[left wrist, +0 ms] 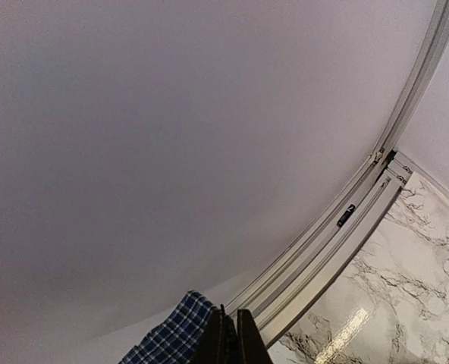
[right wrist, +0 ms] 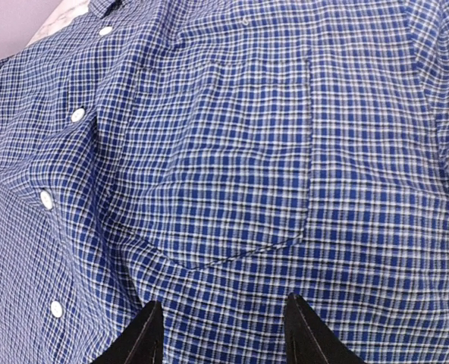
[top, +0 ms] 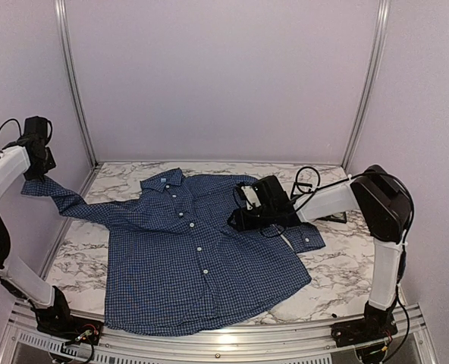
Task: Remove the brooch from the garment
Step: Flatten out the crumpled clothing at the center of the board.
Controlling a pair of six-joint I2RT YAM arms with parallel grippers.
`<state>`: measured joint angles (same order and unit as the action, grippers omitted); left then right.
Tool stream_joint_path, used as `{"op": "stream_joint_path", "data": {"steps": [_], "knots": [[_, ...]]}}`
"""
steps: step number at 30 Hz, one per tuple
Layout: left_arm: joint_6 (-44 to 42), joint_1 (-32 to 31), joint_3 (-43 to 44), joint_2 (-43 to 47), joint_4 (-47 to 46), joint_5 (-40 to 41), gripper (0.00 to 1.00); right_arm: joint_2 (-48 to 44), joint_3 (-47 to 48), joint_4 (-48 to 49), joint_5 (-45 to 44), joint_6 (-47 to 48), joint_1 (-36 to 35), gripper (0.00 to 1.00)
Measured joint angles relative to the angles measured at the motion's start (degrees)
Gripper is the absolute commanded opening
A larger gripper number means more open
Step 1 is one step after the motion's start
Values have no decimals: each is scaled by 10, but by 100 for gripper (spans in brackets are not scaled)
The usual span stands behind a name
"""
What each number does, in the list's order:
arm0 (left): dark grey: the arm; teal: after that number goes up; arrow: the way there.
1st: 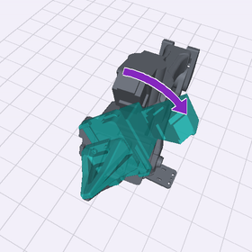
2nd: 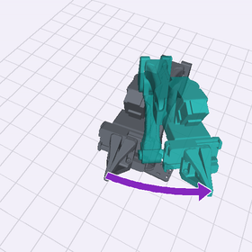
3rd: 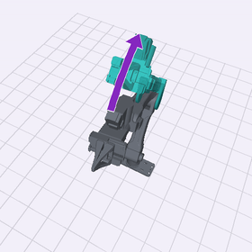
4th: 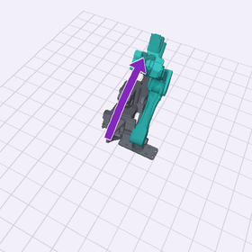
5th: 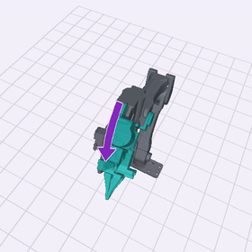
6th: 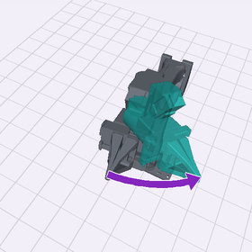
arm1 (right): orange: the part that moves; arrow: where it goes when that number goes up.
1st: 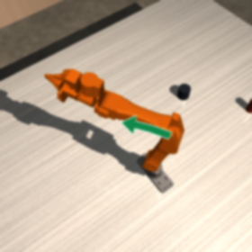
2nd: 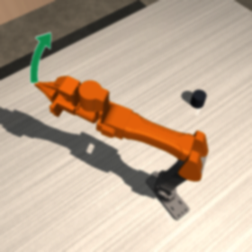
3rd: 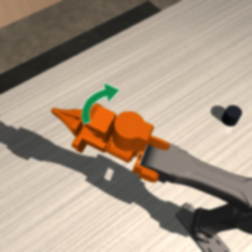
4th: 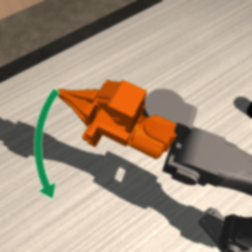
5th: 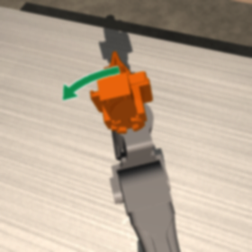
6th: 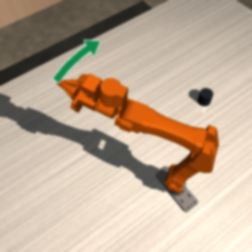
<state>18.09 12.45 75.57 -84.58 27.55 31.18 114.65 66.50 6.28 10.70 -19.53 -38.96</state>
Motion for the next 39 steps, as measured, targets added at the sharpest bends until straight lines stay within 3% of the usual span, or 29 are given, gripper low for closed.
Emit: {"op": "stream_joint_path", "data": {"steps": [9, 14, 18, 23, 27, 35, 39], "knots": [[2, 0, -43, 54, 4, 10, 2, 15, 11, -8, -10, 0, 8, 51], [33, -22, -137, 111, 12, -36, 23, 16, 11, -9, -14, 0, 8, 52], [71, -58, -244, 153, 13, -88, 53, 16, 12, -11, -17, 0, 9, 52], [100, -141, -278, 174, 24, -122, 67, 15, 12, -14, -20, 1, 9, 52], [104, -211, -237, 157, 21, -132, 65, 10, 16, -25, -21, 1, 9, 52], [85, -230, -94, -36, -56, -177, 29, -12, 21, -38, -23, 1, 9, 52], [83, -233, -35, -149, -83, -220, 18, -23, 21, -46, -23, 1, 9, 51]]}}
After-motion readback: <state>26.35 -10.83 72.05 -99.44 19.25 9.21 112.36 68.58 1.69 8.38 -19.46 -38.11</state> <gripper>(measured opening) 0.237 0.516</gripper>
